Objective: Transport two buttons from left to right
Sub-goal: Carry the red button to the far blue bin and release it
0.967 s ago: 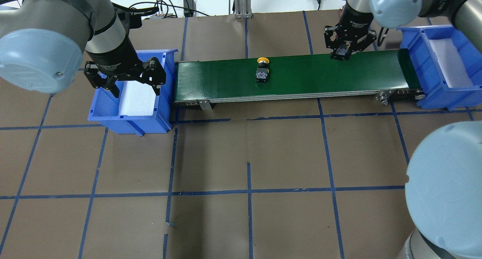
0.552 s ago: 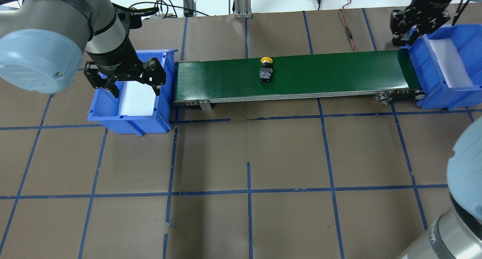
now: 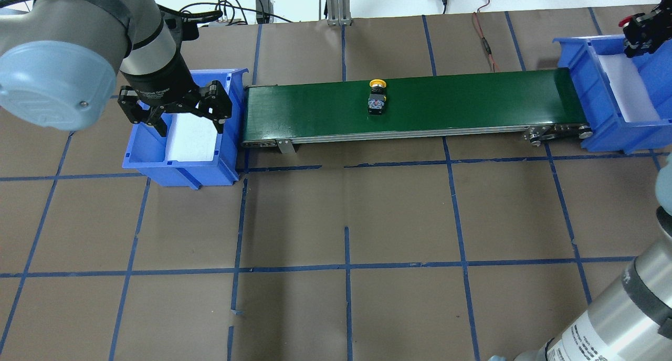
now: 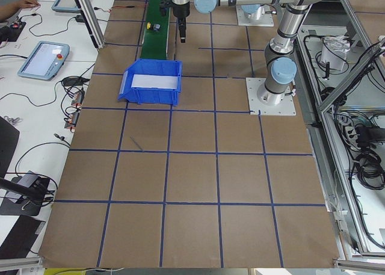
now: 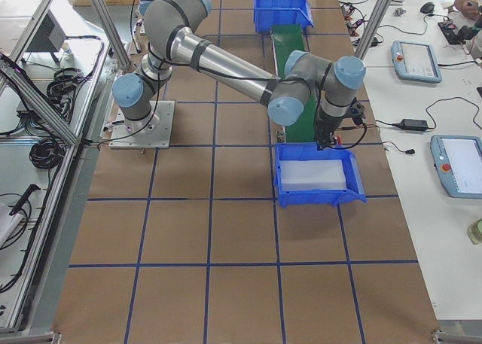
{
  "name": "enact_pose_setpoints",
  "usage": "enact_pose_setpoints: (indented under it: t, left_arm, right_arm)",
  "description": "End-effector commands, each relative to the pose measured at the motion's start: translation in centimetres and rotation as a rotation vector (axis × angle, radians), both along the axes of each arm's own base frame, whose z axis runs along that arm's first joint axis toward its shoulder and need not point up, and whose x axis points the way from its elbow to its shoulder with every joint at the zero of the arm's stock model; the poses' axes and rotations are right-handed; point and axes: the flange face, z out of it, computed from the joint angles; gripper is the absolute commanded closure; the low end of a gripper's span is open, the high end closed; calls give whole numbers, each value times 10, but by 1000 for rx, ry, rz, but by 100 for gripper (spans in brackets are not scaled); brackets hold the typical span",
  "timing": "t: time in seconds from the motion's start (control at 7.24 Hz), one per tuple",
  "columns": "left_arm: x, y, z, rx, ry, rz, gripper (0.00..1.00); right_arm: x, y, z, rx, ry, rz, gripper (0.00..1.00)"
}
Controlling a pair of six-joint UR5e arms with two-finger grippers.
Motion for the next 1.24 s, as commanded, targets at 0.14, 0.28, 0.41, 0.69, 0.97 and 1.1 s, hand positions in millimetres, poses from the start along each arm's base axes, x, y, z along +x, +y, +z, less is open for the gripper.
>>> enact_pose_setpoints:
  t: [0.14,0.28,0.41,0.69,0.97,1.1]
  left_arm:
    - [0,0,0,1,0,0,0]
    - [0,0,0,1,0,0,0]
    - [0,0,1,-2,0,0,0]
    - [0,1,1,-1,0,0,0]
    - [0,1,0,1,0,0,0]
    - [0,1,0,1,0,0,0]
  right_arm:
    - [-45,-9,-81,79,-39,-10,90]
    - [-49,-8,-88,88,-43,-12,90]
    - [-50,-6,-97,105,-47,-16,85]
    - [-63,1,-109,131,-63,-37,83]
    - [-66,-3,-105,113,-50,-34,53]
    - [-63,-3,-94,100,-41,-30,28]
